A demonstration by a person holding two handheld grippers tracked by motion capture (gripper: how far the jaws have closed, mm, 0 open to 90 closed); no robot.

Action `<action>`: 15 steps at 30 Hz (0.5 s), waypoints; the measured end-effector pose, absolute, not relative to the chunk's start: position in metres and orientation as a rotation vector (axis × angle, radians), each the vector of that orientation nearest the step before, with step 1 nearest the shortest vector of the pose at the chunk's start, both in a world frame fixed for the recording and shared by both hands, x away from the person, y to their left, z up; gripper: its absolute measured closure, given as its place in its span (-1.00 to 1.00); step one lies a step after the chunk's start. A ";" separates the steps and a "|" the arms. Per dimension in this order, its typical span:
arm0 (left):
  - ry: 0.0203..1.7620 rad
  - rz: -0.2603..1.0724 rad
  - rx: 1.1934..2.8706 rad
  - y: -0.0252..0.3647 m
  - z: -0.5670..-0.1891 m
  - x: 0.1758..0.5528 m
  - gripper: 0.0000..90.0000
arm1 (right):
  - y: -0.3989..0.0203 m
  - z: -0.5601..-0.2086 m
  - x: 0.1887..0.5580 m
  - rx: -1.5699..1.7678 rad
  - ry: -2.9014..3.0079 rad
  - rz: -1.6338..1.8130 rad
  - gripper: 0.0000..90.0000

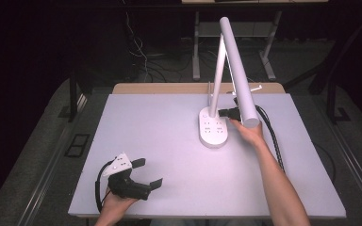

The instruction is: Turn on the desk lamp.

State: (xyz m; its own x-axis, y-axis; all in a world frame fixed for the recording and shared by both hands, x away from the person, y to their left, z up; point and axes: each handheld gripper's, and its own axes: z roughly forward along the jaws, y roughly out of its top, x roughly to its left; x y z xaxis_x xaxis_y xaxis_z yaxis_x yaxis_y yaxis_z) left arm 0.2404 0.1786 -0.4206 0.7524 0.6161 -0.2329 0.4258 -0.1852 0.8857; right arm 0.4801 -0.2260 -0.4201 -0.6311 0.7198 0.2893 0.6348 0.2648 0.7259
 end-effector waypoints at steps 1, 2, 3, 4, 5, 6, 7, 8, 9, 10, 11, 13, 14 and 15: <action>0.811 0.209 1.818 0.178 -0.421 0.240 -1.00 | -0.226 -0.419 0.478 1.305 2.420 1.308 1.00; 0.809 0.209 1.819 0.178 -0.420 0.240 -1.00 | -0.227 -0.418 0.477 1.293 2.419 1.306 1.00; 0.808 0.211 1.820 0.178 -0.421 0.240 -1.00 | -0.228 -0.416 0.476 1.298 2.421 1.305 1.00; 0.810 0.211 1.819 0.177 -0.421 0.240 -1.00 | -0.228 -0.415 0.474 1.291 2.421 1.303 1.00; 0.810 0.210 1.819 0.177 -0.421 0.240 -1.00 | -0.229 -0.413 0.473 1.279 2.416 1.303 1.00; 0.809 0.211 1.819 0.177 -0.421 0.240 -1.00 | -0.230 -0.412 0.471 1.270 2.414 1.303 1.00; 0.809 0.211 1.819 0.177 -0.421 0.240 -1.00 | -0.231 -0.411 0.469 1.264 2.414 1.302 1.00; 0.810 0.211 1.818 0.178 -0.421 0.240 -1.00 | -0.232 -0.410 0.467 1.258 2.415 1.306 1.00; 0.809 0.210 1.819 0.178 -0.421 0.240 -1.00 | -0.233 -0.409 0.465 1.252 2.414 1.310 1.00; 0.810 0.210 1.820 0.178 -0.421 0.240 -1.00 | -0.234 -0.408 0.463 1.246 2.413 1.311 1.00; 0.810 0.210 1.820 0.178 -0.421 0.240 -1.00 | -0.235 -0.407 0.461 1.250 2.411 1.310 1.00; 0.809 0.210 1.818 0.178 -0.421 0.240 -1.00 | -0.238 -0.406 0.457 1.242 2.410 1.311 1.00; 0.809 0.210 1.818 0.178 -0.421 0.240 -1.00 | -0.238 -0.406 0.457 1.242 2.410 1.311 1.00; 0.809 0.210 1.819 0.177 -0.421 0.240 -1.00 | -0.241 -0.404 0.452 1.241 2.408 1.320 1.00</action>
